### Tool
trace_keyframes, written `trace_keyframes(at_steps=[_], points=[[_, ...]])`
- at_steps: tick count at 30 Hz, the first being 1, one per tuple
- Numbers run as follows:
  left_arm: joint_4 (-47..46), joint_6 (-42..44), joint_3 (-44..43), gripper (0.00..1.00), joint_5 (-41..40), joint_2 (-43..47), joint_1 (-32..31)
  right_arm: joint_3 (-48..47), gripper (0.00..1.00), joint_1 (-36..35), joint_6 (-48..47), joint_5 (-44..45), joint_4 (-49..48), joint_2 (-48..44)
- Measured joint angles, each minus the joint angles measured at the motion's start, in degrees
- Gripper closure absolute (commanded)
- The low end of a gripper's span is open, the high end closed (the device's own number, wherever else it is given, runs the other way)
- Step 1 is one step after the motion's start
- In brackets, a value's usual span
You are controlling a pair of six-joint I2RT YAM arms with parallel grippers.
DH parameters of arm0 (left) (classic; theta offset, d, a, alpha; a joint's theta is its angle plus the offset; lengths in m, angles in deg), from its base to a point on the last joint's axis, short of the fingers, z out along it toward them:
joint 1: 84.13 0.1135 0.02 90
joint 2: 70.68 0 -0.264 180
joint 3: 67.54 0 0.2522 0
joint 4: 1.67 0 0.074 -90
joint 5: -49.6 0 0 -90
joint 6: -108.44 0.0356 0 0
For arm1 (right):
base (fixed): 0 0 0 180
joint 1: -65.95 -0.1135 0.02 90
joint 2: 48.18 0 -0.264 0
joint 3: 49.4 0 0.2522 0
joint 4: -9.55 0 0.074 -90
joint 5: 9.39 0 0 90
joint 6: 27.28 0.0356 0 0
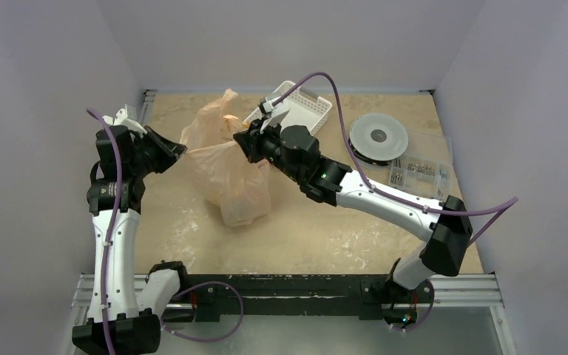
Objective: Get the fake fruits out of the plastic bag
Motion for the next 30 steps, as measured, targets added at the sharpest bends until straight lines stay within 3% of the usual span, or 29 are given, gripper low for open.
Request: trace_keyframes(at_steps=[4, 10, 14, 23, 25, 30], points=[[-2.12, -0.28, 0.74, 1.00, 6.80, -0.22, 4.07, 2.99, 1.00, -1.40, -1.09, -1.73, -0.39, -2.54], [0.20, 3.82, 10.60, 1.00, 13.75, 6.67, 4.28, 30.67, 1.00, -12.20, 3.39, 0.70, -9.60, -15.21], [5.73, 7.93, 14.99, 1.00, 14.88, 10.03, 4.20, 43.23, 1.00, -17.25, 10.84, 3.72, -16.02, -13.88], [7.91, 11.74, 19.82, 1.00, 10.49, 11.21, 4.35, 42.16, 0.99, -17.14, 20.09, 5.73, -15.10, -4.92], [7.82, 12.39, 20.22, 1.00, 9.60, 11.32, 4.39, 40.59, 0.88, -17.14, 20.35, 5.73, -12.85, -4.17], [6.29, 13.97, 20.65, 1.00, 7.67, 11.37, 4.81, 35.01, 0.40, -17.14, 16.06, 5.51, 0.13, -5.53]])
